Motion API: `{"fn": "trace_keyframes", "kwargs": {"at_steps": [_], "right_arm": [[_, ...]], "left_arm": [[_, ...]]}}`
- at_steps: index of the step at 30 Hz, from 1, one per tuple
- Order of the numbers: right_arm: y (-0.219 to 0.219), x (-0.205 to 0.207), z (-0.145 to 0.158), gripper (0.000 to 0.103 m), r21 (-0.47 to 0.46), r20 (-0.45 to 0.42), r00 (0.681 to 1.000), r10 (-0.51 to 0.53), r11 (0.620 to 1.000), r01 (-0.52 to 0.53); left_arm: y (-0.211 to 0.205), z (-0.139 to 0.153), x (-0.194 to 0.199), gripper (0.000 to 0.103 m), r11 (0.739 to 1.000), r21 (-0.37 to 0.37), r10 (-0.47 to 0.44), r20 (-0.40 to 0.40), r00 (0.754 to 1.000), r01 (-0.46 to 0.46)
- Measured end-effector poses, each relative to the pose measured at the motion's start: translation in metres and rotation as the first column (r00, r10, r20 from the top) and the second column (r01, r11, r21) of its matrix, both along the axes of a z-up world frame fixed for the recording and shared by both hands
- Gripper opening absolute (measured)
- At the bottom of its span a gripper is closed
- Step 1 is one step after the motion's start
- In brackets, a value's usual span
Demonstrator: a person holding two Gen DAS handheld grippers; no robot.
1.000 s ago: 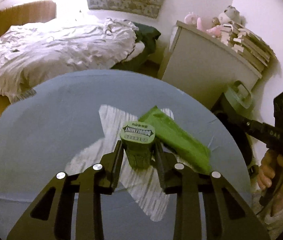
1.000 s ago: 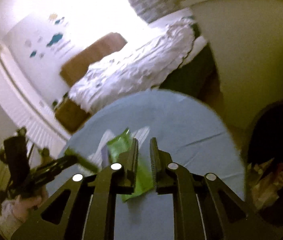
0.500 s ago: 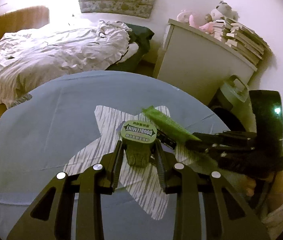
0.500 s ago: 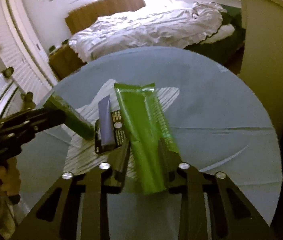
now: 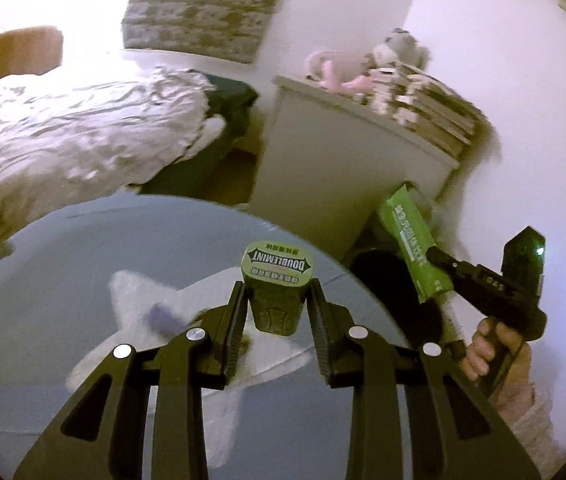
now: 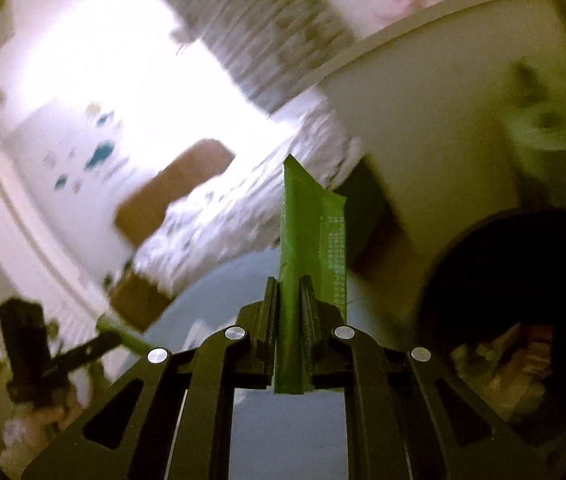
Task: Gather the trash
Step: 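Carry the green wrapper and gum tube over the black bin and open both grippers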
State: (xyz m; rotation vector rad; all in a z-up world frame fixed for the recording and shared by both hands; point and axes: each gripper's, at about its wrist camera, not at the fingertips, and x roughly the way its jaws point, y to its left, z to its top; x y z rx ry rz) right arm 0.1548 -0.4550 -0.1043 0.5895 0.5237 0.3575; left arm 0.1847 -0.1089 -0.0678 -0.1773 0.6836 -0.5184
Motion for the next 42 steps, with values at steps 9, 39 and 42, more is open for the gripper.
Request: {"fn": "trace_keyframes", "kwargs": {"at_steps": [9,39,42], "right_arm": [[-0.089,-0.023,-0.020,0.012,0.000,-0.027,0.964,-0.266,0.964,0.266],[-0.141,-0.020,-0.050,0.070,-0.002,-0.121,0.896,-0.428,0.902,0.431],[-0.141,-0.021,-0.050,0.072,0.006,-0.113,0.895,-0.432,0.900,0.436]], "left_arm": [[-0.109,0.013,0.029,0.031,0.979,-0.042,-0.198,0.017,0.980,0.199],[-0.239,-0.027,0.061,0.068,0.942,-0.007,-0.333,-0.117,0.936,0.334],[-0.225,-0.021,0.054,0.068,0.950,-0.016,-0.312,-0.112,0.943,0.313]]}}
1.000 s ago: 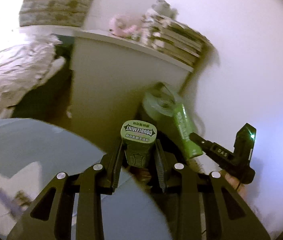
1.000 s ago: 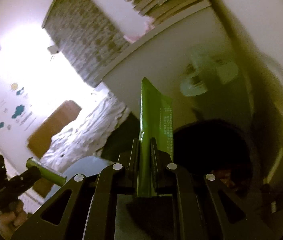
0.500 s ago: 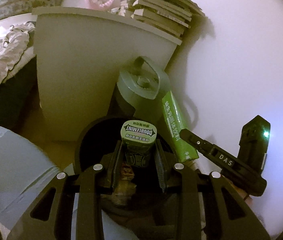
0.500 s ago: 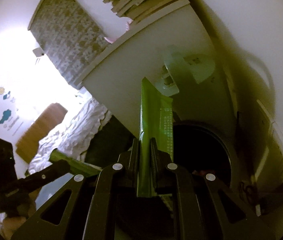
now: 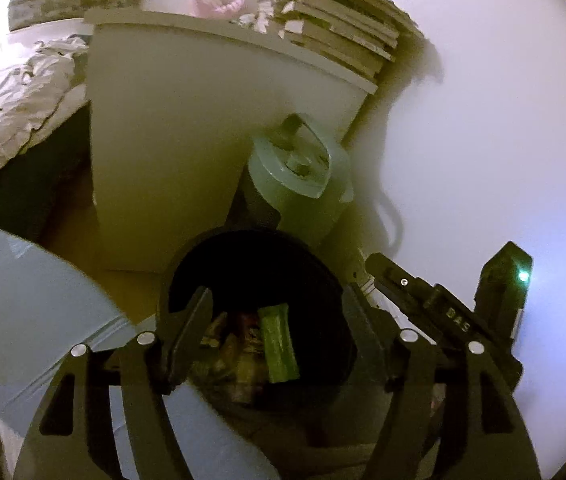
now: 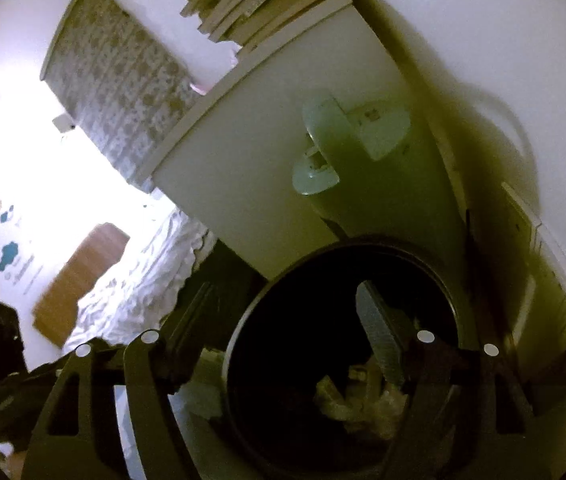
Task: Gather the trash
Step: 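Carry the green wrapper and gum tube over the black bin and open both grippers, then grasp a purple strip with the left gripper while the right grasps a black battery card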
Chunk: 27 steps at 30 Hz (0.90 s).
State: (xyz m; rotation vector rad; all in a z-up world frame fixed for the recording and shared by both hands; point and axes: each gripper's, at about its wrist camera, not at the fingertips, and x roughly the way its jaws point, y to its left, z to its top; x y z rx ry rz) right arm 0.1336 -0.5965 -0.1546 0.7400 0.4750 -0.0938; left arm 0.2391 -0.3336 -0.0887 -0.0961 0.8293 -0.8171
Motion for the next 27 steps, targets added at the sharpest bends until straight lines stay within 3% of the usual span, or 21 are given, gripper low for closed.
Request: {"fn": "trace_keyframes", "kwargs": {"at_steps": [5,9,12,16,20,24,25,27], "right_arm": [[0.014,0.005,0.000,0.071,-0.026,-0.015,0.999,0.035,0.999,-0.036],[0.033,0.009,0.004,0.071,-0.070,-0.027,0.996,0.082,0.994,-0.084],[0.057,0.009,0.008,0.071,-0.117,-0.034,0.990,0.134,0.984,-0.137],[0.094,0.008,0.018,0.071,-0.195,-0.032,0.977,0.210,0.957,-0.213],[0.138,0.007,0.025,0.071,-0.298,-0.043,0.955,0.294,0.908,-0.293],[0.176,0.010,0.026,0.071,-0.385,-0.079,0.931,0.357,0.850,-0.359],[0.186,0.010,0.025,0.071,-0.404,-0.092,0.923,0.374,0.833,-0.377],[0.197,0.011,0.023,0.071,-0.423,-0.104,0.912,0.397,0.812,-0.402]], "left_arm": [[0.050,0.007,-0.013,0.068,0.996,-0.019,0.087,-0.011,0.996,-0.088],[0.114,0.007,-0.024,0.068,0.977,-0.020,0.213,-0.024,0.977,-0.213],[0.166,-0.002,-0.030,0.067,0.944,0.032,0.329,-0.031,0.944,-0.328],[0.223,-0.028,-0.022,0.064,0.878,0.142,0.471,-0.091,0.877,-0.457],[0.239,-0.051,-0.010,0.059,0.849,0.226,0.511,-0.121,0.851,-0.478],[0.229,-0.063,0.002,0.058,0.841,0.278,0.507,-0.103,0.856,-0.464],[0.225,-0.066,0.005,0.055,0.838,0.297,0.501,-0.089,0.861,-0.457],[0.227,-0.069,0.003,0.038,0.824,0.332,0.498,-0.040,0.866,-0.458]]}}
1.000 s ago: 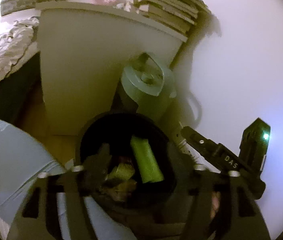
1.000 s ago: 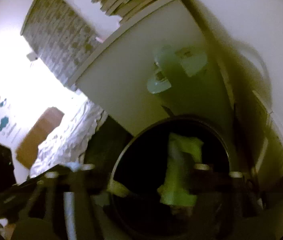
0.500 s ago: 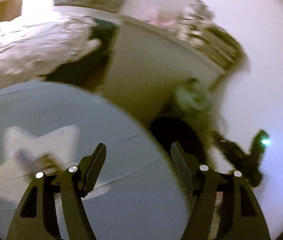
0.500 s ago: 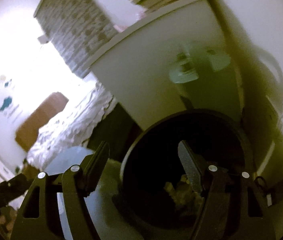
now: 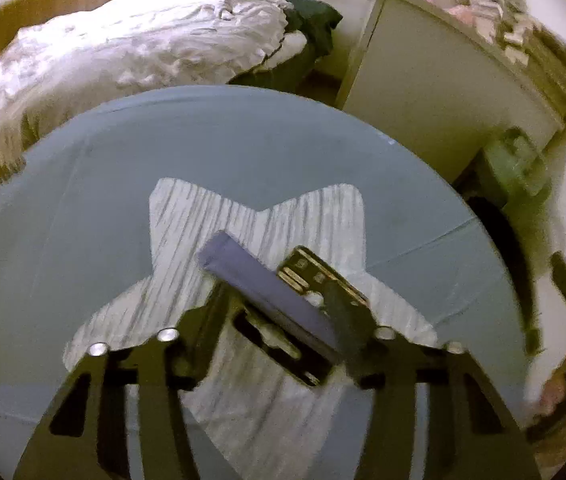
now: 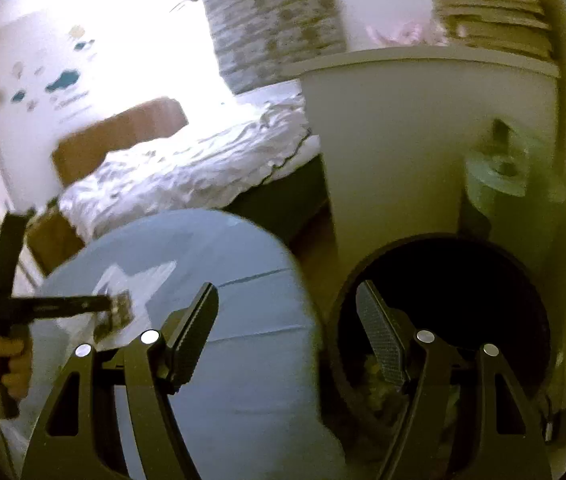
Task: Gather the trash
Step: 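Grasp a purple strip with the left gripper while the right grasps a black battery card, then carry the strip and card over the black bin and open both grippers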
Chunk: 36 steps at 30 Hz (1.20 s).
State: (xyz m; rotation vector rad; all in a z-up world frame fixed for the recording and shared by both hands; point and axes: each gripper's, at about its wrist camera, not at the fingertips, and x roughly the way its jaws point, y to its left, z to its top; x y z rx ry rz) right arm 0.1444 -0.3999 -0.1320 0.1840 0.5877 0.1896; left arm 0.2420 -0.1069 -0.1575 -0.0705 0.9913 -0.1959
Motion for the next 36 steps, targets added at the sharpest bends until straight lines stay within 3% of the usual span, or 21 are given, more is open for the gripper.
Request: {"fn": "trace_keyframes", "kwargs": {"at_steps": [1,3,5,11,12,14,17,23,26,27,28,32,36], "right_arm": [[0.008,0.001,-0.001,0.071,-0.015,-0.003,1.000,0.017,1.000,-0.017],[0.020,0.002,-0.003,0.071,-0.035,-0.014,0.999,0.052,0.998,-0.052],[0.031,0.005,-0.005,0.071,-0.036,-0.032,0.994,0.101,0.994,-0.102],[0.093,0.017,-0.004,0.073,-0.009,-0.132,0.938,0.322,0.945,-0.326],[0.109,0.020,-0.004,0.079,-0.023,-0.151,0.923,0.353,0.933,-0.360],[0.142,0.025,-0.005,0.079,-0.082,-0.216,0.885,0.413,0.895,-0.438],[0.185,0.036,-0.005,0.079,-0.159,-0.262,0.857,0.443,0.856,-0.491],[0.232,0.071,-0.024,0.080,-0.224,-0.412,0.819,0.399,0.827,-0.515],[0.238,0.075,-0.025,0.076,-0.219,-0.414,0.825,0.385,0.838,-0.501],[0.239,0.075,-0.026,0.067,-0.218,-0.411,0.827,0.384,0.839,-0.498],[0.240,0.074,-0.026,0.065,-0.217,-0.410,0.828,0.383,0.841,-0.496],[0.234,0.069,-0.026,0.064,-0.198,-0.402,0.829,0.388,0.848,-0.492],[0.213,0.062,-0.018,0.064,-0.091,-0.356,0.843,0.403,0.883,-0.460]], "left_arm": [[0.002,-0.001,0.000,0.032,1.000,0.027,0.000,0.012,1.000,0.000],[0.015,-0.002,-0.001,0.014,1.000,0.008,0.005,0.014,1.000,-0.005],[0.032,-0.003,-0.002,0.012,0.999,-0.054,-0.003,0.010,1.000,0.003],[0.075,-0.005,-0.025,0.012,0.995,-0.096,-0.003,0.038,0.999,0.007],[0.080,-0.005,-0.028,0.012,0.995,-0.097,-0.001,0.038,0.999,0.005],[0.092,-0.004,-0.036,0.012,0.994,-0.109,0.006,0.038,0.999,-0.002],[0.107,-0.002,-0.045,0.012,0.992,-0.126,0.019,0.050,0.999,-0.012],[0.130,0.001,-0.061,0.012,0.986,-0.163,0.047,0.061,0.997,-0.037],[0.135,0.001,-0.067,0.012,0.983,-0.179,0.054,0.067,0.996,-0.041],[0.137,0.001,-0.069,0.012,0.982,-0.184,0.054,0.069,0.996,-0.041],[0.137,0.001,-0.069,0.012,0.981,-0.188,0.053,0.070,0.996,-0.039],[0.130,0.004,-0.070,0.012,0.981,-0.195,0.032,0.082,0.996,-0.016],[0.122,0.011,-0.070,0.012,0.979,-0.204,0.003,0.100,0.995,0.017]]}}
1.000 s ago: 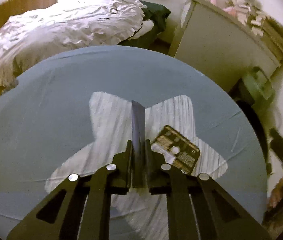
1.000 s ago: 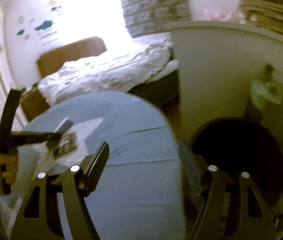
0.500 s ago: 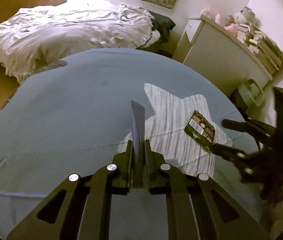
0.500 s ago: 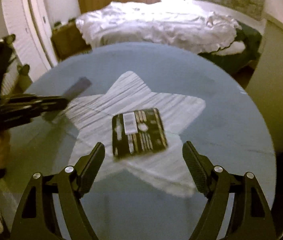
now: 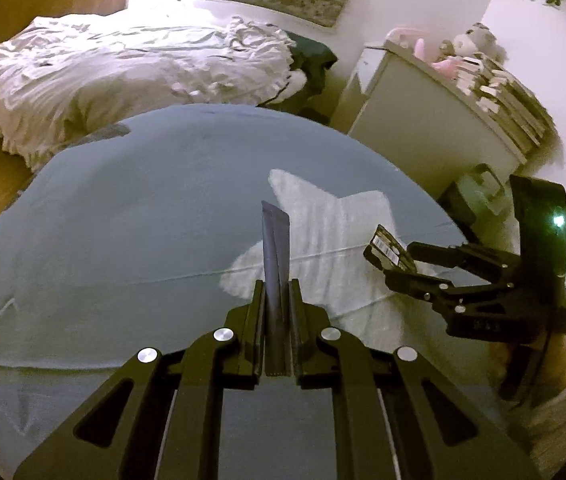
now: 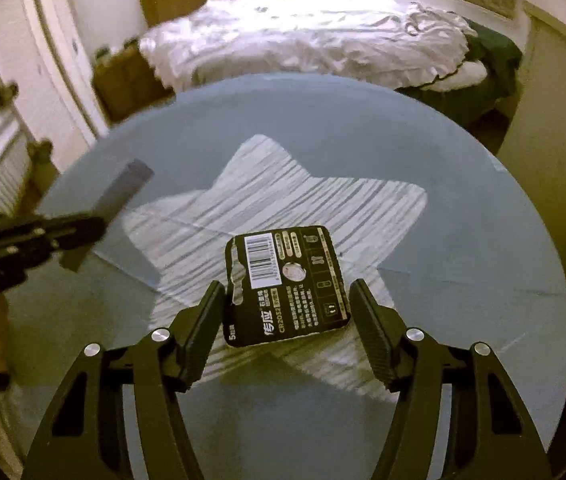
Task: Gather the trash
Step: 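Carry the strip and card over the black bin and open both grippers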
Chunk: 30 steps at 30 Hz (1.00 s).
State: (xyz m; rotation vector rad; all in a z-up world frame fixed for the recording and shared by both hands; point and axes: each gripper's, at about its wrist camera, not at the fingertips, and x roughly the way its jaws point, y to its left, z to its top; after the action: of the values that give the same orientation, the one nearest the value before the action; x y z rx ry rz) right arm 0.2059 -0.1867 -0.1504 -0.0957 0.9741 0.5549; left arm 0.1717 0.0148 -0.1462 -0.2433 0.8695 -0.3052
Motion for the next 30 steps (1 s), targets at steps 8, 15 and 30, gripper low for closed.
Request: {"fn": "trace_keyframes", "kwargs": {"at_steps": [8,15,30], "right_arm": [[-0.118,-0.017,0.037,0.064,0.322,0.059,0.961,-0.271,0.916,0.238],[-0.242,-0.039,0.055,0.064,0.438,0.094,0.842,-0.532,0.781,0.445],[-0.378,-0.053,0.015,0.065,0.493,0.009,0.649,-0.761,0.568,0.659]], "left_arm": [[-0.058,0.026,0.010,0.012,0.994,-0.003,-0.113,0.054,0.992,0.113],[-0.148,0.048,0.028,0.012,0.964,-0.002,-0.264,0.105,0.959,0.265],[-0.322,0.038,0.066,0.012,0.853,0.020,-0.522,0.079,0.849,0.522]]}}
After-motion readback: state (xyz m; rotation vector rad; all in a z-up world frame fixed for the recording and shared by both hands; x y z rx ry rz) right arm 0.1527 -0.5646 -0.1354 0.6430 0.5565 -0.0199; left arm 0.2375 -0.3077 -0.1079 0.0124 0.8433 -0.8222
